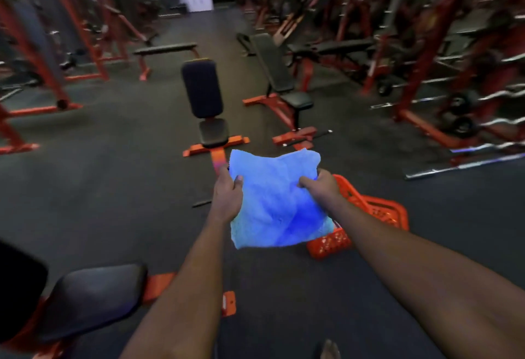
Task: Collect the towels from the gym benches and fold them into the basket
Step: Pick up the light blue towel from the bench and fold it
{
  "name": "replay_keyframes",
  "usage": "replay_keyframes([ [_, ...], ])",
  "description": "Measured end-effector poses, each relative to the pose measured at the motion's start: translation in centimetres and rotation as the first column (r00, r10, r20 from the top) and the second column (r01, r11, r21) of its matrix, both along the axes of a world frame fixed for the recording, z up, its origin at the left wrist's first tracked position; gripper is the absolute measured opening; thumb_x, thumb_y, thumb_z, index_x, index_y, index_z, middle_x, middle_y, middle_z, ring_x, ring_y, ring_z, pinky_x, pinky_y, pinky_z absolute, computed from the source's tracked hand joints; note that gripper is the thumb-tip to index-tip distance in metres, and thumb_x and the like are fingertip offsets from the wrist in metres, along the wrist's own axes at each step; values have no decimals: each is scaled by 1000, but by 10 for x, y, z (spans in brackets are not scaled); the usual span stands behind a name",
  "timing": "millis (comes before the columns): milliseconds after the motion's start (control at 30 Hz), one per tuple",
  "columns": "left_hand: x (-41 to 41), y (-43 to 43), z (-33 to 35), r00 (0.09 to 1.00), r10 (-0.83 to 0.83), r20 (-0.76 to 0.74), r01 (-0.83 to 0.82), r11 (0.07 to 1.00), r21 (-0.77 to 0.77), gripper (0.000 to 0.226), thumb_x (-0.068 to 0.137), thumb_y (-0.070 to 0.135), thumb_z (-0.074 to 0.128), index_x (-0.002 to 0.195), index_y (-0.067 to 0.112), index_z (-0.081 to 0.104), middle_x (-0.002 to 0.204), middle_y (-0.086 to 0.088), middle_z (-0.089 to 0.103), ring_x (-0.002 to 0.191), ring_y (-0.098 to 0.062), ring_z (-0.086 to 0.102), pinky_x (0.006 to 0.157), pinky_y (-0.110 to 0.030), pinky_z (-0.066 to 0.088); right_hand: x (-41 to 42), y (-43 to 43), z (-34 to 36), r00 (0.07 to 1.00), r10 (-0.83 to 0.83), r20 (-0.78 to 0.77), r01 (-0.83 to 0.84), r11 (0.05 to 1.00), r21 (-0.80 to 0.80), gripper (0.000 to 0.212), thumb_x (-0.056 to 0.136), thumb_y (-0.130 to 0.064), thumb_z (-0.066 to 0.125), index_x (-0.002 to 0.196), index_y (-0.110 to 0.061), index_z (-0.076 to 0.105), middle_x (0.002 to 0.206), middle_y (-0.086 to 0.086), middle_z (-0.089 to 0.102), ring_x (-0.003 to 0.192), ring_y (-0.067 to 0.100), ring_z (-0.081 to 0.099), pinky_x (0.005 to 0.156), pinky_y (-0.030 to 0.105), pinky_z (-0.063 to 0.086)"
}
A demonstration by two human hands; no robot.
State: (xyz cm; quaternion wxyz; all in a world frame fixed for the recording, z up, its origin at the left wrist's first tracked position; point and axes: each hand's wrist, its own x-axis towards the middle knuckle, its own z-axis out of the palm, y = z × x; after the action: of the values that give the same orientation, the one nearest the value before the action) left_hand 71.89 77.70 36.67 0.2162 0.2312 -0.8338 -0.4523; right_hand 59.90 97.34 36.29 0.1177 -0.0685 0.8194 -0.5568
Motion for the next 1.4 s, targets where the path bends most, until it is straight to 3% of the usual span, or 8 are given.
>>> replay_keyframes([
  [67,-41,14,-4,998,-66,7,66,998,-14,21,99,21,43,117,15,35,99,-8,60,80,-21,57,69,-32,41,-30,20,-4,998,-67,15,66,998,18,33,62,-30,70,87,-8,69,85,8,72,79,26,67,63,27,45],
  [200,-134,41,-12,982,-187,38,189,981,-36,18,100,19,43,115,14,34,90,-3,58,70,-7,54,56,-25,36,-104,55,-21,983,-176,48,176,984,2,23,73,-20,71,91,-6,70,88,10,70,80,26,64,67,29,46],
  [367,-241,59,-20,955,-276,111,279,960,-17,19,98,21,45,113,18,34,105,-7,62,90,-24,61,74,-33,42,-189,83,-46,961,-261,95,263,965,-3,24,70,-23,72,90,-9,70,89,10,73,84,27,68,70,32,53],
  [667,-412,72,-81,846,-445,295,475,879,-37,25,96,15,48,118,13,36,102,-7,60,87,-24,57,73,-31,38,-295,98,-118,865,-457,207,459,887,43,16,74,-18,71,89,-15,66,85,7,69,82,26,65,68,30,45],
  [833,-507,58,-154,705,-569,424,633,774,-13,26,95,18,49,118,15,36,107,-11,61,95,-30,61,77,-35,44,-344,78,-186,710,-616,340,624,775,102,32,75,-18,69,104,-4,66,96,14,71,86,22,63,71,28,43],
  [1100,-619,32,-265,448,-646,619,796,603,52,36,92,34,48,123,18,37,120,-16,60,107,-36,61,90,-48,50,-390,30,-286,379,-749,543,745,595,302,40,82,-23,69,118,-9,60,114,17,68,105,36,64,83,34,48],
  [1300,-657,32,-300,325,-624,711,829,549,103,59,97,15,49,149,0,24,149,-25,34,137,-41,35,112,-42,29,-423,22,-320,226,-793,566,646,557,522,57,84,-29,67,132,-4,51,126,23,63,116,40,60,94,39,49],
  [1400,-670,40,-296,299,-666,683,850,512,126,49,95,12,50,141,-2,37,138,-27,47,128,-43,45,104,-42,36,-437,32,-310,255,-786,563,627,578,522,50,77,-39,60,115,-6,64,114,22,69,110,38,64,90,38,51],
])
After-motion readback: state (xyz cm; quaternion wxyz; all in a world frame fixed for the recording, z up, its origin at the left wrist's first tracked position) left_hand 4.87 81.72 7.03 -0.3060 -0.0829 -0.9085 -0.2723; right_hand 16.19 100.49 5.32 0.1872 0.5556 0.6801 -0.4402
